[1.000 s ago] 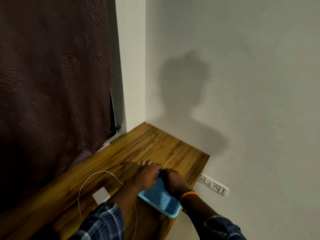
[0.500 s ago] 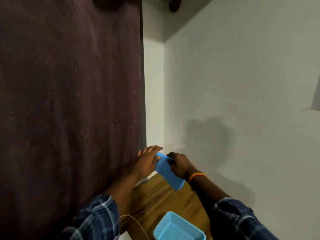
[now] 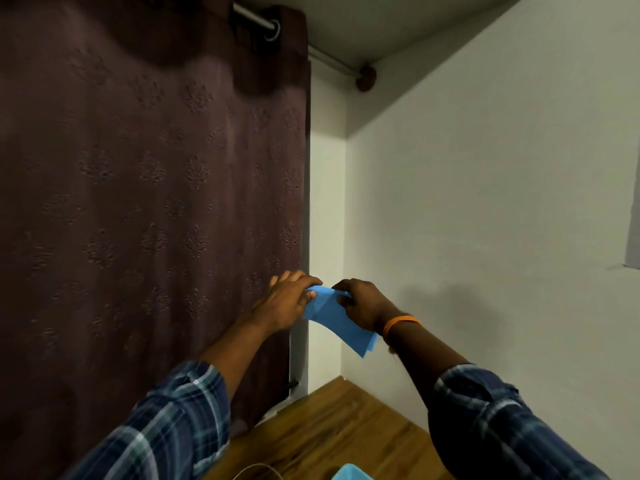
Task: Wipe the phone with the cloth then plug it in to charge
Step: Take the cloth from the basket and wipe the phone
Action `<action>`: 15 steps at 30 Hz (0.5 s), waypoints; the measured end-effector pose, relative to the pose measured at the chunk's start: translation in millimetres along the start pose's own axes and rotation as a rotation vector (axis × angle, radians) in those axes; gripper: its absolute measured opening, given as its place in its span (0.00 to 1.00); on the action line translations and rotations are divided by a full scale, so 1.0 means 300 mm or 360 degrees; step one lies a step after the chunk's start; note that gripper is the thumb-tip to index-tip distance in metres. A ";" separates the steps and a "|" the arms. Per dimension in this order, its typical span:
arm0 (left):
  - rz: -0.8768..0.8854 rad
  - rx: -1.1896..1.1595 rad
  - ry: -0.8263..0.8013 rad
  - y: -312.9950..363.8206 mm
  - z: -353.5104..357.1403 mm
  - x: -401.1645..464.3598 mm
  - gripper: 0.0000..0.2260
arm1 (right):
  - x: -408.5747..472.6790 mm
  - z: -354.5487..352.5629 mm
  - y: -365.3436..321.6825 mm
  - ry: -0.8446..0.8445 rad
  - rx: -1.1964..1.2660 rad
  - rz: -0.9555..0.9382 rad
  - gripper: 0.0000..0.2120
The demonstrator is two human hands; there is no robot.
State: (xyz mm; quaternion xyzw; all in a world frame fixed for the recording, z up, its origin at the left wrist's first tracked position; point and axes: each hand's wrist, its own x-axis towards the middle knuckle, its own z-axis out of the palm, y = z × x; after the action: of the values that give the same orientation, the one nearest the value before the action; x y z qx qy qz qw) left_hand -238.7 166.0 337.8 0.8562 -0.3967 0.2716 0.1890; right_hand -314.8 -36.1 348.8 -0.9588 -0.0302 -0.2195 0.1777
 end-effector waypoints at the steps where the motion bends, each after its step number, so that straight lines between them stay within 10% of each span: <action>1: -0.0020 0.0017 -0.0021 -0.017 -0.010 -0.017 0.14 | 0.005 0.013 -0.015 -0.0016 0.0007 -0.0016 0.16; 15: -0.0630 0.0169 -0.0460 -0.373 0.040 -0.595 0.22 | -0.090 0.621 -0.235 -0.0450 0.0299 -0.0071 0.16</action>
State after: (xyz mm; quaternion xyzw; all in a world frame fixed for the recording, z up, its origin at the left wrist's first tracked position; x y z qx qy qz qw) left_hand -243.2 331.1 206.4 0.9559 -0.2294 0.1244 0.1346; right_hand -272.3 96.4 203.8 -0.9584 -0.0965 -0.0824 0.2556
